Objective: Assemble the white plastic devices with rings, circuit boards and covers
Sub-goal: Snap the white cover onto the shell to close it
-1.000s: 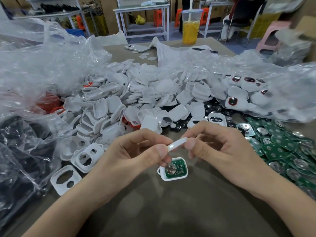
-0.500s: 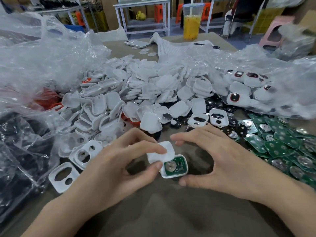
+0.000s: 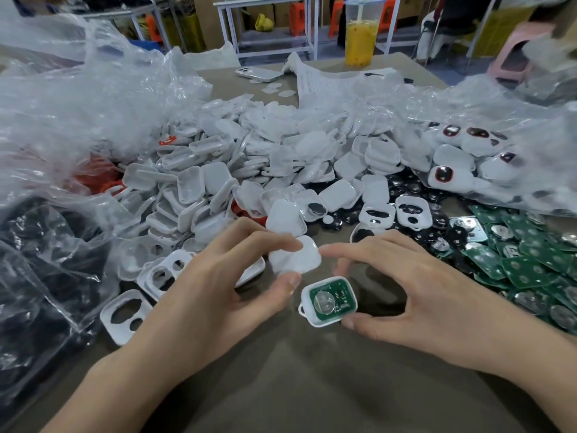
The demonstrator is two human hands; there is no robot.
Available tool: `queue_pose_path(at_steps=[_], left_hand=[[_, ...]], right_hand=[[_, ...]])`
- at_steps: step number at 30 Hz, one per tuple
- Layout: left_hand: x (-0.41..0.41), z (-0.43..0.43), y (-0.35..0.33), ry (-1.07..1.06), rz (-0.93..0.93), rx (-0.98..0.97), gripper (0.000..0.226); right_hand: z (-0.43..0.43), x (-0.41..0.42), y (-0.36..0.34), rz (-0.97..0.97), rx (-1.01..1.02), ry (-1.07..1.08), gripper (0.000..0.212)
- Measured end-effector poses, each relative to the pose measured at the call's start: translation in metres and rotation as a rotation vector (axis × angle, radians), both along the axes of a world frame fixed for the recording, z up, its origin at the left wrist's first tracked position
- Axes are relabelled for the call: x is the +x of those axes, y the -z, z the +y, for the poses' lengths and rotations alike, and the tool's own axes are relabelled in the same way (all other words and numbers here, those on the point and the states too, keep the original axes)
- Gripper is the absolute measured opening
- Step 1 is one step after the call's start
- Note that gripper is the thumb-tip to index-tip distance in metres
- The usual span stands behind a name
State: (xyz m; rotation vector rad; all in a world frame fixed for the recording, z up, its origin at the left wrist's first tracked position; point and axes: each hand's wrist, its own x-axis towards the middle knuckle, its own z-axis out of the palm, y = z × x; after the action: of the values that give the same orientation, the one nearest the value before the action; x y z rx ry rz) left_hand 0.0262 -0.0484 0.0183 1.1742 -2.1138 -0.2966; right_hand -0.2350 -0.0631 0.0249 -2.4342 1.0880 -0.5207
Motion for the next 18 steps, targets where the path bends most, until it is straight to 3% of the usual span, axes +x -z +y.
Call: queue_pose_path(at_steps=[12,18], left_hand=[[-0.0027,0.0069,-0.0027,0.066,0.008,0.095,0.028],[-0.0098,0.0096,-0.0026,0.118,-0.100,0.098,0.024]], right_hand=[[-0.0011,-0.0014,0.0043,-0.016,0.036,0.007,0.070],[-0.0014,-0.0001,0.0039,-0.015,0.024,0.021,0.072]])
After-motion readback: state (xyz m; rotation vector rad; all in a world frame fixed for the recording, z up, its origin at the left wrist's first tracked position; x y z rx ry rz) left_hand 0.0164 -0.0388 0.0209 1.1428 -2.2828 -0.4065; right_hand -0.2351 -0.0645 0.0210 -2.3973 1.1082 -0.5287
